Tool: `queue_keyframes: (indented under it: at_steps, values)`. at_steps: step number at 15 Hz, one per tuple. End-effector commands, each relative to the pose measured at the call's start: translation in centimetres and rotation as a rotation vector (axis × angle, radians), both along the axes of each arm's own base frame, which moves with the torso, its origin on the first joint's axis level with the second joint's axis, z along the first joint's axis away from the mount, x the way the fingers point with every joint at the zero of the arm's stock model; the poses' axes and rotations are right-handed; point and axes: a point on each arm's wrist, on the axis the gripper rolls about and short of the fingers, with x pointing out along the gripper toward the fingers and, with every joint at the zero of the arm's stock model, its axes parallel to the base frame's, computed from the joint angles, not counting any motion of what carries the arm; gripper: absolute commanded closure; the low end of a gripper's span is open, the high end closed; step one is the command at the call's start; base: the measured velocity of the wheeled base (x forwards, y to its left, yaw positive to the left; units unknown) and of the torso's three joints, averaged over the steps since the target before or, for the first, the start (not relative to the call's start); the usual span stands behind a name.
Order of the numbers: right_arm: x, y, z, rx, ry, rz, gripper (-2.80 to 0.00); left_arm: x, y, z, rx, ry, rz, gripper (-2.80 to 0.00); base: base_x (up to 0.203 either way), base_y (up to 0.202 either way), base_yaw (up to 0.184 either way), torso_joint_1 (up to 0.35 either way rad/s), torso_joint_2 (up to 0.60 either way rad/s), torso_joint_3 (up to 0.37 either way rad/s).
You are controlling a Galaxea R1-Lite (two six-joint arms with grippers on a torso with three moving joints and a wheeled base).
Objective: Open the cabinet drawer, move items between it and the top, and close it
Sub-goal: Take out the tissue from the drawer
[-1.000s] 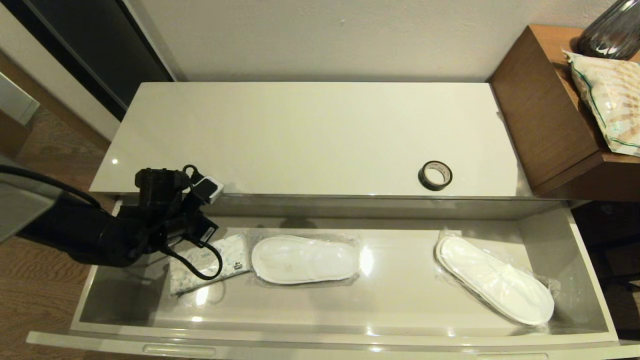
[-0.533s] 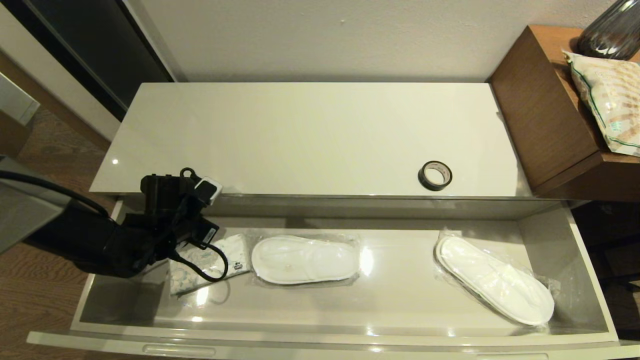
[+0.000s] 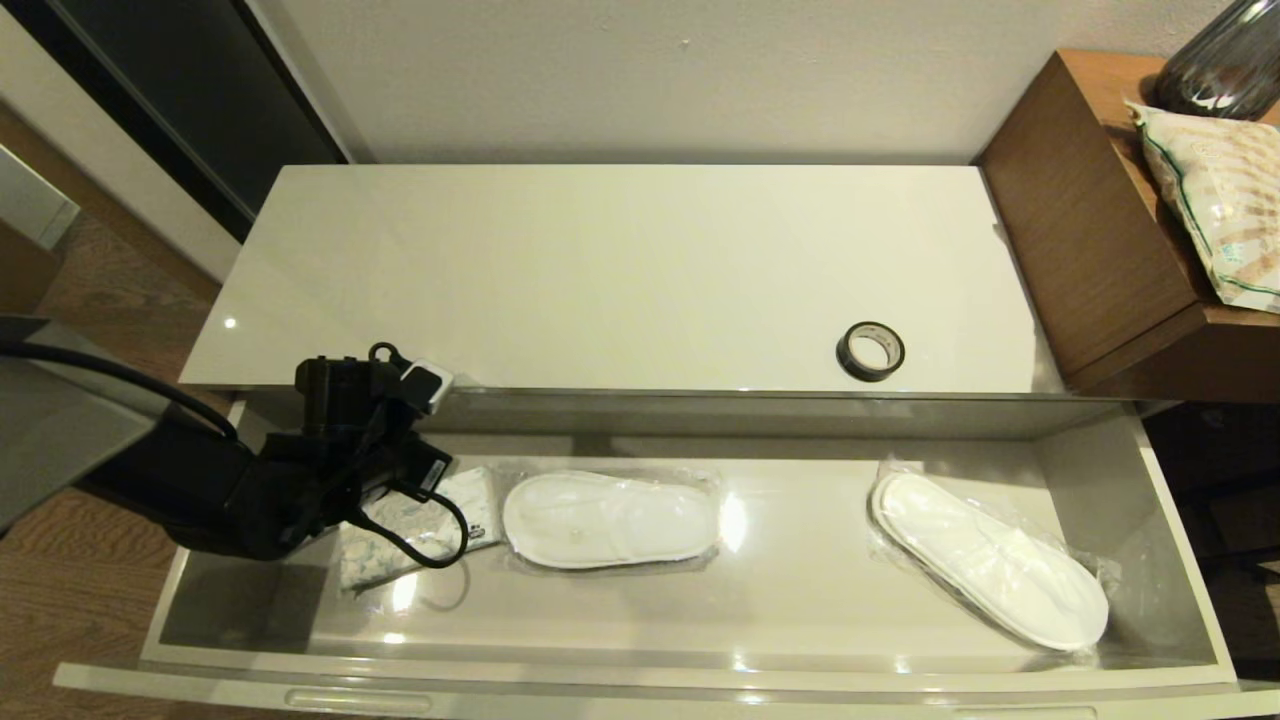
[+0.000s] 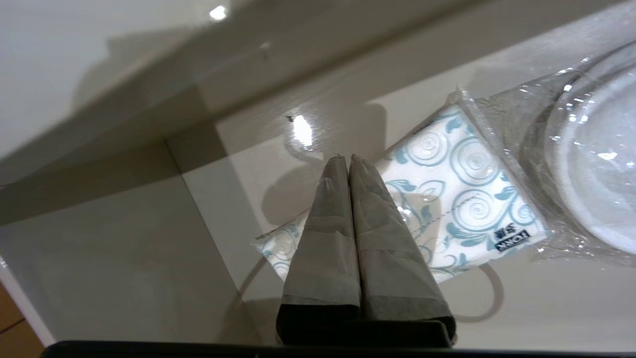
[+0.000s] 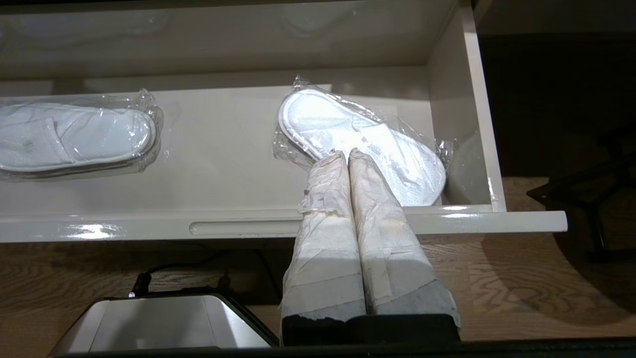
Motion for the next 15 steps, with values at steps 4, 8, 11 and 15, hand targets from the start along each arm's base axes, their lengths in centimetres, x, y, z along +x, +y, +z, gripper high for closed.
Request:
queue_keyframes:
  at_steps: [4,8,11,15]
  values:
    - [0.01,0.0,0.0,0.0,0.001,0.0,0.0,0.19,-0.12,-0.52,0.0,0.011,-0.009,0.0,0.0,0.0,0.0,0.0,0.0,0.0]
    - [0.01,0.0,0.0,0.0,0.001,0.0,0.0,0.64,-0.09,-0.25,-0.003,0.005,-0.01,0.0,0.0,0.0,0.0,0.0,0.0,0.0]
    - [0.01,0.0,0.0,0.0,0.001,0.0,0.0,0.91,-0.14,-0.25,0.001,0.009,-0.009,0.0,0.0,0.0,0.0,0.0,0.0,0.0]
    - [0.01,0.0,0.0,0.0,0.001,0.001,0.0,0.92,-0.43,-0.23,0.003,0.029,-0.014,0.0,0.0,0.0,0.0,0.0,0.0,0.0]
